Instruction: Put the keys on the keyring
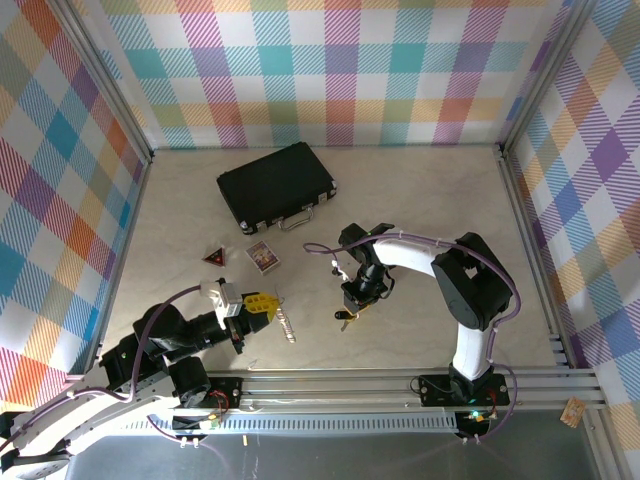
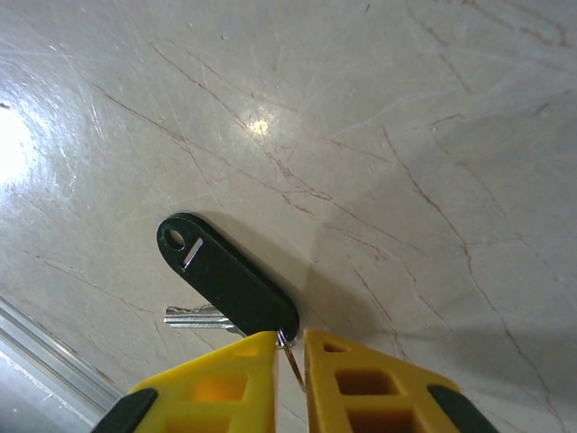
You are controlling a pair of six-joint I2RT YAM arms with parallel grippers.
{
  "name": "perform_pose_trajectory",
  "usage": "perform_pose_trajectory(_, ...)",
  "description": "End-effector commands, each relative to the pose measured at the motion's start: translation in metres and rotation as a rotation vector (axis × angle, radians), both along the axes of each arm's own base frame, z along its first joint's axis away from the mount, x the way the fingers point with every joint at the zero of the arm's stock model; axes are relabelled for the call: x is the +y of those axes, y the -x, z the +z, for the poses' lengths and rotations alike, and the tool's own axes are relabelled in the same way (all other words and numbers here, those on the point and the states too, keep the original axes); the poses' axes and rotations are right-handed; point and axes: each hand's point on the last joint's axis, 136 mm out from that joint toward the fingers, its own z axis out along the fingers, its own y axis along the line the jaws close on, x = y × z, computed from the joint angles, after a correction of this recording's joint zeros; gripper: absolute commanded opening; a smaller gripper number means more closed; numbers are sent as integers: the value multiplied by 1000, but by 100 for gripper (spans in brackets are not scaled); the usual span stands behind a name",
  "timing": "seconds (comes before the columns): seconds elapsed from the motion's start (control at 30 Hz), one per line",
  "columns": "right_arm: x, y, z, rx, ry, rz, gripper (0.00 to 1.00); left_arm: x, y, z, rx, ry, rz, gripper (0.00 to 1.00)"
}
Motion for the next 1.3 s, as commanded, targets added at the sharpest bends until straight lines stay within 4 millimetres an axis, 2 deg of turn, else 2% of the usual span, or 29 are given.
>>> perform_pose_trajectory(0.0,-4,11,-2,35,12,26,13,2,2,15,-31,59,-7,0)
perform_pose_trajectory(0.3,-4,12,3,16,10,35,5,2,2,15,-30,59,-5,0)
perform_pose_trajectory(0.5,2,14,9,-43,-39,-20,0,2,1,14,-29,57,-4,0)
perform_pose_trajectory(0.87,24,1,19,-422,-254,-257,0,1,2,14,-20,57,-9,0)
perform_pose_trajectory(1.0,15,-10,18,-542,-288,-371,0,1,3,15,-15,59,-14,0)
perform_pose_trajectory(1.13,7,-19,27,-647,-376,-458,0,2,3,15,-13,57,-13,0)
perform_pose_trajectory(1.27,11,-21,36,-702,-474,-451,0,2,2,16,-13,53,-4,0)
